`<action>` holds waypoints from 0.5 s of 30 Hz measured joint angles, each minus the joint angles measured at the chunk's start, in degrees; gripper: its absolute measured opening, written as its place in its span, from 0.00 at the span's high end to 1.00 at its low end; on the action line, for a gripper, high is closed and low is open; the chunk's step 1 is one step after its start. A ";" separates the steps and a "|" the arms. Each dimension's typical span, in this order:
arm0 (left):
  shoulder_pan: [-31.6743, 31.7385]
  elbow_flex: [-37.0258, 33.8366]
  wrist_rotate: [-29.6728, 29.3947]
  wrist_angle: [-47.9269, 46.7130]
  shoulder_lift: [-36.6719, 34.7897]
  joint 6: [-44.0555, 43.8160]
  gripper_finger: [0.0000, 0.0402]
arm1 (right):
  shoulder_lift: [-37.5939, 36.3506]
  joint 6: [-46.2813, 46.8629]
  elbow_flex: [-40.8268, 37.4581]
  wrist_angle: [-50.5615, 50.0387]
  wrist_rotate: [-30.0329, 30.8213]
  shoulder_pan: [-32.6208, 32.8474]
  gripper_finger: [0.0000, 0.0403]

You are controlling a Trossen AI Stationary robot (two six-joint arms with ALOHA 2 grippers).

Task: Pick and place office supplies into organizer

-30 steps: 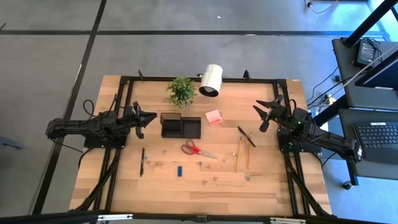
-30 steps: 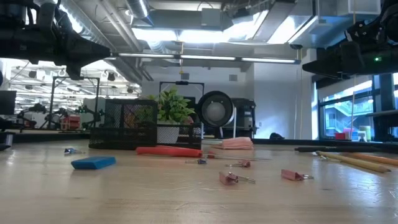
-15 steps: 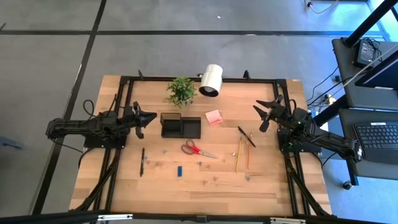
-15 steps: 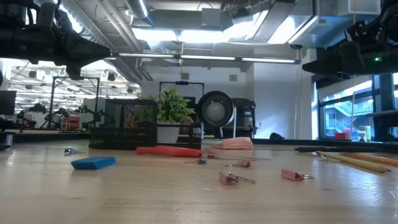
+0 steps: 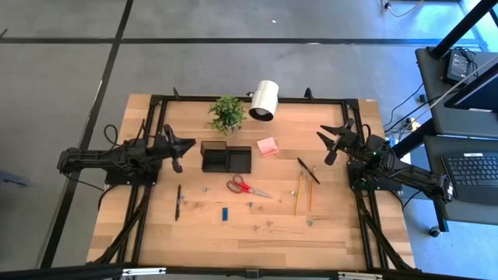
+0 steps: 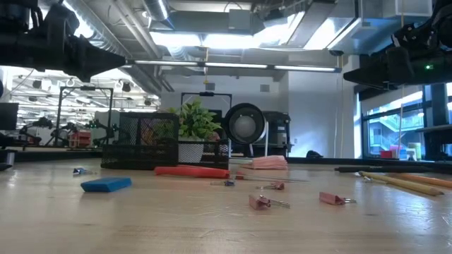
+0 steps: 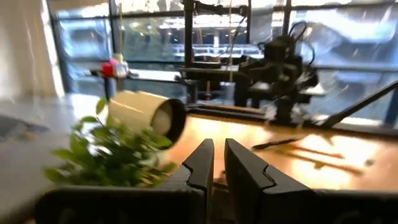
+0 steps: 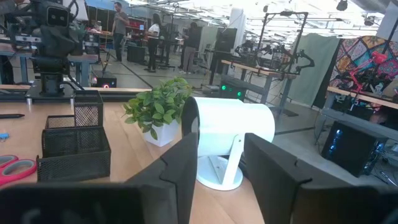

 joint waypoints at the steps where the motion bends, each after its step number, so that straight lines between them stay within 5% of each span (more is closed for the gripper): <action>1: 0.00 0.00 0.00 -0.01 0.00 -0.14 0.92 | -0.01 0.00 0.00 0.00 0.00 0.01 0.66; 15: 0.09 -0.01 -2.36 -0.01 0.00 -12.15 0.92 | -0.01 0.01 0.00 0.00 -0.02 0.01 0.66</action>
